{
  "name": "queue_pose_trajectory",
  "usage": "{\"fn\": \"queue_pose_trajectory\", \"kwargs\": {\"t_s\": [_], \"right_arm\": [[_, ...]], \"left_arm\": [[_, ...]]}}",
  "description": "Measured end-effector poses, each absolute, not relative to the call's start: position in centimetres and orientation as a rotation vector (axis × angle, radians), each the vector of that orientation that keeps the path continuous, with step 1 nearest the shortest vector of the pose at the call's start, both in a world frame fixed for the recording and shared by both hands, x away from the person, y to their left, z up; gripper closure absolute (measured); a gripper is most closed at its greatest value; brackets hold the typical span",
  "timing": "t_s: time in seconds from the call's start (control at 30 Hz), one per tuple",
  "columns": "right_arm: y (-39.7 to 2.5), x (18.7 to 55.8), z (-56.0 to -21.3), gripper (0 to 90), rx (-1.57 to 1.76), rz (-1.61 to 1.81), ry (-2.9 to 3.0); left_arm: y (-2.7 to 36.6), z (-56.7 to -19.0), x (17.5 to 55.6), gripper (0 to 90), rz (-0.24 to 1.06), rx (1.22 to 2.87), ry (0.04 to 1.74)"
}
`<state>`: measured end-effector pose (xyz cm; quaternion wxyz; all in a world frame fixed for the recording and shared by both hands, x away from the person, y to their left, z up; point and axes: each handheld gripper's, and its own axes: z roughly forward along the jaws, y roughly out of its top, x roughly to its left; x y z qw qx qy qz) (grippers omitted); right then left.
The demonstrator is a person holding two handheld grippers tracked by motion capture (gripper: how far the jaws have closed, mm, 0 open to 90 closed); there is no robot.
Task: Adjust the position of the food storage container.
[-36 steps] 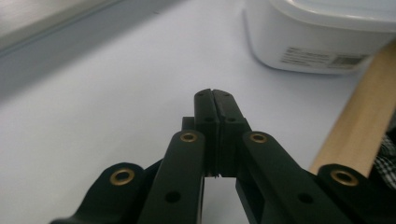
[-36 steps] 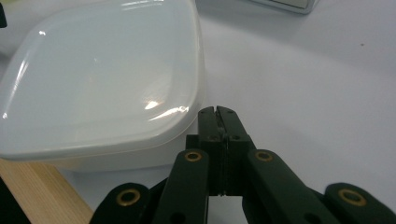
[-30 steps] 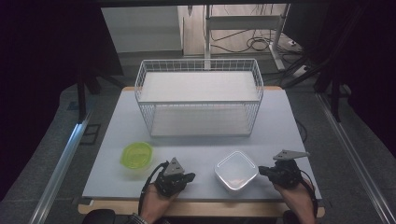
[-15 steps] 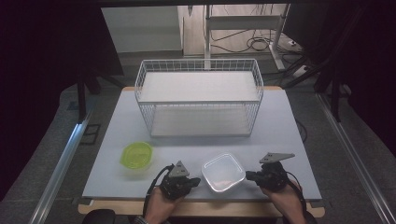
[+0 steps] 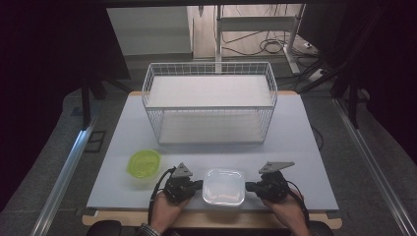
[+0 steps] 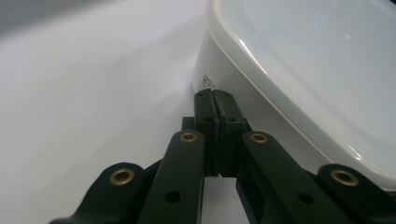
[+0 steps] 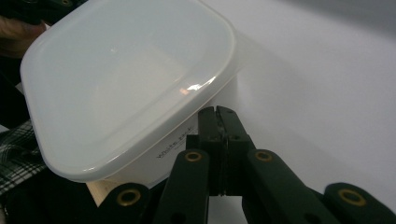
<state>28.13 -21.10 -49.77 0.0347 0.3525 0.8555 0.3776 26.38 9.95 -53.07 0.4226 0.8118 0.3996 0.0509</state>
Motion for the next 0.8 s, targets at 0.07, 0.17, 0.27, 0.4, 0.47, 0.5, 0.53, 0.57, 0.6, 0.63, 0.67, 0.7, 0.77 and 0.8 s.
{"fn": "queue_pose_trajectory", "kwargs": {"t_s": [0.07, 0.17, 0.27, 0.4, 0.47, 0.5, 0.53, 0.57, 0.6, 0.63, 0.67, 0.7, 0.77, 0.8], "right_arm": [[-21.0, 28.1, -49.8, 88.9, 1.083, 1.161, 2.630], [-21.2, 27.9, -49.6, 88.3, 1.095, 1.177, 2.631], [-21.4, 27.3, -49.6, 87.8, 1.099, 1.166, 2.659], [-21.1, 26.7, -49.5, 88.1, 1.105, 1.165, 2.657], [-20.7, 26.8, -49.4, 88.8, 1.103, 1.153, 2.647], [-20.4, 27.1, -49.4, 89.0, 1.103, 1.140, 2.641], [-20.4, 27.1, -49.4, 89.0, 1.103, 1.140, 2.641], [-20.3, 27.3, -49.4, 89.0, 1.104, 1.135, 2.637], [-20.1, 27.5, -49.4, 89.0, 1.104, 1.129, 2.631], [-20.1, 27.6, -49.4, 89.1, 1.102, 1.127, 2.627], [-20.0, 27.9, -49.4, 89.1, 1.103, 1.122, 2.621], [-19.9, 28.3, -49.4, 89.1, 1.113, 1.125, 2.614], [-19.8, 28.8, -49.5, 89.1, 1.121, 1.129, 2.609], [-19.7, 29.1, -49.5, 89.1, 1.126, 1.130, 2.608]], "left_arm": [[10.2, -53.0, 26.3, 89.0, 0.107, 2.028, 1.006], [10.3, -52.9, 25.8, 88.3, 0.104, 2.042, 0.999], [10.4, -52.6, 24.7, 88.3, 0.100, 2.055, 0.975], [10.6, -51.9, 24.0, 88.7, 0.115, 2.045, 0.975], [10.6, -51.8, 24.3, 89.7, 0.128, 2.046, 0.988], [10.7, -51.8, 24.5, 89.8, 0.130, 2.045, 0.993], [10.7, -51.7, 24.6, 89.8, 0.134, 2.043, 1.000], [10.7, -51.7, 24.9, 89.8, 0.142, 2.045, 1.004], [10.7, -51.6, 25.0, 89.8, 0.149, 2.047, 1.006], [10.7, -51.6, 25.2, 89.8, 0.155, 2.048, 1.007], [10.7, -51.5, 25.5, 89.9, 0.164, 2.050, 1.014], [10.7, -51.5, 25.8, 89.8, 0.171, 2.049, 1.020], [10.7, -51.4, 26.2, 89.9, 0.173, 2.045, 1.027], [10.8, -51.4, 26.4, 89.9, 0.172, 2.045, 1.031]]}}
